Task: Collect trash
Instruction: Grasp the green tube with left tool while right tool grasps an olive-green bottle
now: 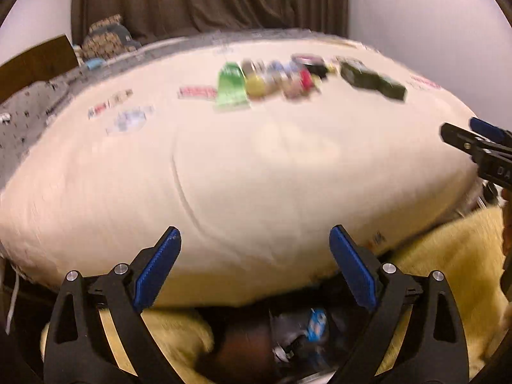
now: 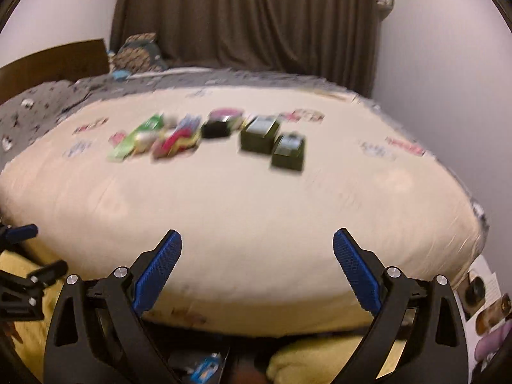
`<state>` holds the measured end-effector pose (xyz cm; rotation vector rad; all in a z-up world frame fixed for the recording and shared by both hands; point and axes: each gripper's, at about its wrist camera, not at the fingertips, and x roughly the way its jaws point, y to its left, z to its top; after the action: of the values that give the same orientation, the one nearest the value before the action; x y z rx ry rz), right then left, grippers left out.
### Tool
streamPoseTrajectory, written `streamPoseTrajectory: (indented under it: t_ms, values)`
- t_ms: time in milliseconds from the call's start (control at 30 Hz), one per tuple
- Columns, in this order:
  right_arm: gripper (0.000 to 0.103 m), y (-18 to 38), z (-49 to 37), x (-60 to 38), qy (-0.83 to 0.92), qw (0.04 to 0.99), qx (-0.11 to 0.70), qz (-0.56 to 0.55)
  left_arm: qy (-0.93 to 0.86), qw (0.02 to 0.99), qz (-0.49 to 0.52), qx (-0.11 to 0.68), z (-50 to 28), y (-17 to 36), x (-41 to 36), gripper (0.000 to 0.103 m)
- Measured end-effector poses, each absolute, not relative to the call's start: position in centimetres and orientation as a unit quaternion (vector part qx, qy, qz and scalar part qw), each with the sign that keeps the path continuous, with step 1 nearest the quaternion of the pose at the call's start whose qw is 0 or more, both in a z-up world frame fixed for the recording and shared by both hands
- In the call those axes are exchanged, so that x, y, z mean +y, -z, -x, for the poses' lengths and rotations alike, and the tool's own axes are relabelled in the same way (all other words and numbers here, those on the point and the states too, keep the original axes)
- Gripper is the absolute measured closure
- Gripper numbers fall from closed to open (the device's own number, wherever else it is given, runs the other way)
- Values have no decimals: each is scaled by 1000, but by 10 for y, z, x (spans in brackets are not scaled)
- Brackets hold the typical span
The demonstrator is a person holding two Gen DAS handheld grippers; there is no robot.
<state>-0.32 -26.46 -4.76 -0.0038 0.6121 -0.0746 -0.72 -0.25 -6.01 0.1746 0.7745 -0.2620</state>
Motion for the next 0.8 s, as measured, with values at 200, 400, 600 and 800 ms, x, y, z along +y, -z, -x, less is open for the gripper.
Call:
streamPoseTrajectory:
  t_ms: [200,400,600,800]
  values:
    - [7,31,-31,-277,67,955,289,-1,121,926,-66,352,-44,40,-9,14]
    - [7,36,-79,-298,98,950,296,-19,88,937,-43,336,-102,25,-1,15]
    - [7,54,-106,-301,103,943,314,-20,70,937,-38,341,-166,27,2,21]
    - [7,67,-118,-302,89,941,324,-32,86,921,-31,379,-215,47,-9,24]
